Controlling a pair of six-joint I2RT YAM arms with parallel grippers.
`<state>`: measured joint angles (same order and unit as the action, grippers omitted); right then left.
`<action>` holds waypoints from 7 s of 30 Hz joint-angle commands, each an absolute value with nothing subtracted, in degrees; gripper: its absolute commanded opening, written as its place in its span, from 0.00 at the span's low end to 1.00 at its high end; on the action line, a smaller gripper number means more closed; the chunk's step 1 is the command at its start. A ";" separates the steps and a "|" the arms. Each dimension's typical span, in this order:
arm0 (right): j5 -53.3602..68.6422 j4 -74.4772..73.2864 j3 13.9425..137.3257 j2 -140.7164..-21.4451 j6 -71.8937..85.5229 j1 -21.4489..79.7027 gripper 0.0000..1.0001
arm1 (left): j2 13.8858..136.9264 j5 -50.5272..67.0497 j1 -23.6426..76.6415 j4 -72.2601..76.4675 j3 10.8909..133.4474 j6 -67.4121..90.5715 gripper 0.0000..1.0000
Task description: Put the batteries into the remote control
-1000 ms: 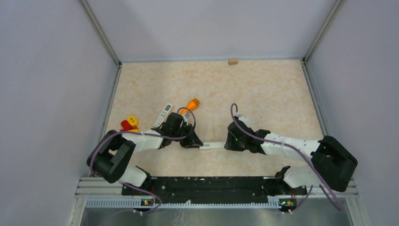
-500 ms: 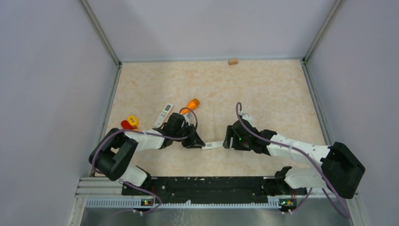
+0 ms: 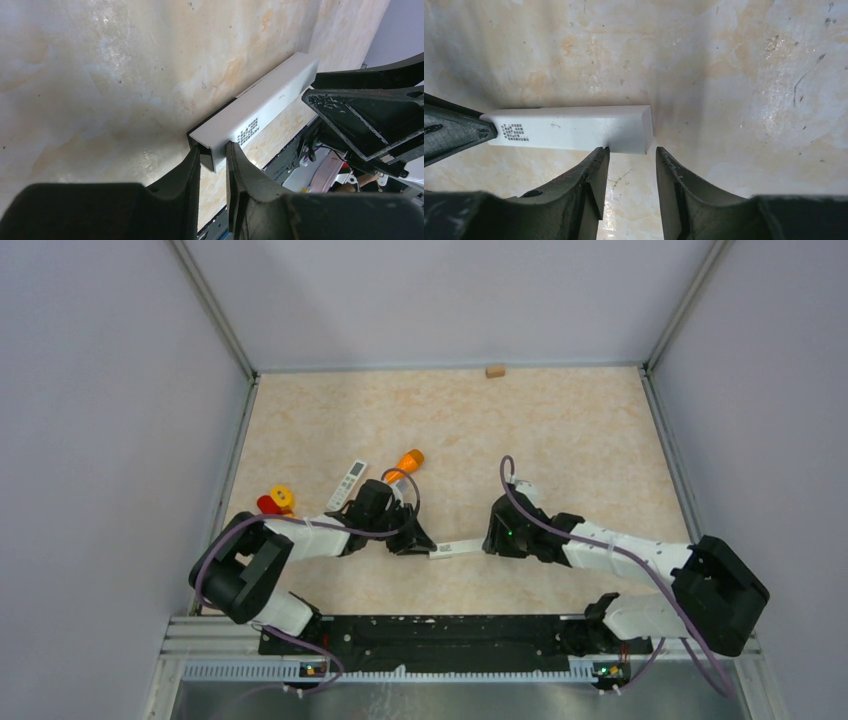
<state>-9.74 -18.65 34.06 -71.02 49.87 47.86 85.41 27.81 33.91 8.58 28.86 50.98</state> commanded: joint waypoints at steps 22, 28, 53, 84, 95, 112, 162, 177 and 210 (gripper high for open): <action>-13.72 -17.16 38.35 -72.00 41.85 47.35 0.63 | 89.12 19.51 35.24 -3.60 26.19 47.29 0.00; -11.11 -15.97 37.97 -70.17 42.26 46.40 0.67 | 89.10 19.51 35.23 -3.60 26.26 47.33 0.00; -5.65 -15.12 32.46 -76.84 41.41 45.04 0.14 | 88.20 20.57 35.24 -3.51 26.58 47.89 0.00; -2.81 -10.04 41.91 -66.59 17.42 44.63 0.69 | 77.19 9.48 33.01 -17.53 40.60 47.86 0.59; 14.41 -10.85 48.45 -79.28 -9.01 49.85 0.72 | 64.66 5.32 20.06 -25.22 46.48 45.15 0.99; 9.41 -14.31 52.14 -90.44 -14.81 54.23 0.58 | 59.03 6.80 6.81 -28.91 47.44 40.52 0.99; -13.49 -13.60 44.00 -82.90 24.76 20.10 0.56 | 103.05 -11.83 10.56 -29.85 66.86 21.19 0.76; 1.75 -13.56 48.36 -73.95 24.25 20.10 0.68 | 101.74 -21.33 10.74 -35.48 77.87 16.31 0.04; 11.85 30.44 49.85 -71.85 51.26 48.38 0.70 | 69.96 55.51 14.76 23.48 55.88 68.69 0.00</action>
<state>14.02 27.68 45.76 -71.57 52.29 47.66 71.83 51.70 14.37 10.68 56.86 60.20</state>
